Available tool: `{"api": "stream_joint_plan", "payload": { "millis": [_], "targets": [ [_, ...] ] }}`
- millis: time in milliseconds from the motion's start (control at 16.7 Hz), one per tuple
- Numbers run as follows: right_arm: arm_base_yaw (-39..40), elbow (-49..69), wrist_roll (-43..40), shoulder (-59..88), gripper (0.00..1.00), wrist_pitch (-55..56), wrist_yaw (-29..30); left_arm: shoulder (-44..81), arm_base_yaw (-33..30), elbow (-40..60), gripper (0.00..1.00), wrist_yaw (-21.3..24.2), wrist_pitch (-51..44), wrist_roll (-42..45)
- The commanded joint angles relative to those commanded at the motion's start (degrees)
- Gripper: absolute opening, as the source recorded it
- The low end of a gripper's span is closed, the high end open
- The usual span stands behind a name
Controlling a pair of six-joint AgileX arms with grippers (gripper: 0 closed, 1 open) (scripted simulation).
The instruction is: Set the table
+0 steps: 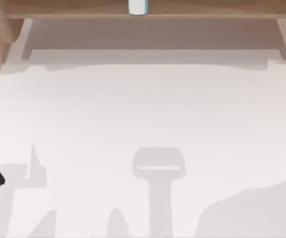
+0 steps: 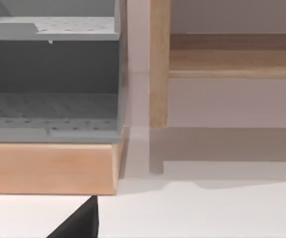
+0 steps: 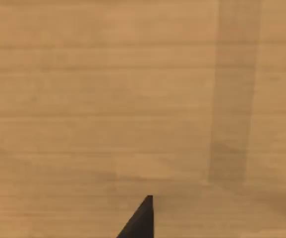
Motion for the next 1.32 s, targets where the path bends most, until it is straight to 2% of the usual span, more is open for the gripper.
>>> {"api": "stream_joint_plan", "payload": {
  "millis": [600, 780, 1020, 1320],
  "targets": [
    [-0.6, -1.6, 0.2, 0.8, 1.00, -0.6, 0.1, 0.0, 0.0, 0.0, 1.00, 0.0, 0.0, 0.0],
    [0.4, -3.7, 2.7, -2.8, 1.00, -2.6, 0.5, 0.0, 0.0, 0.0, 1.00, 0.0, 0.0, 0.0],
    [2.9, -11.1, 11.4, -16.0, 1.00, -9.3, 2.8, 0.0, 0.0, 0.0, 1.00, 0.0, 0.0, 0.0],
    [7.3, -25.4, 29.1, -45.5, 1.00, -22.1, 7.7, 0.0, 0.0, 0.0, 1.00, 0.0, 0.0, 0.0]
  ]
}}
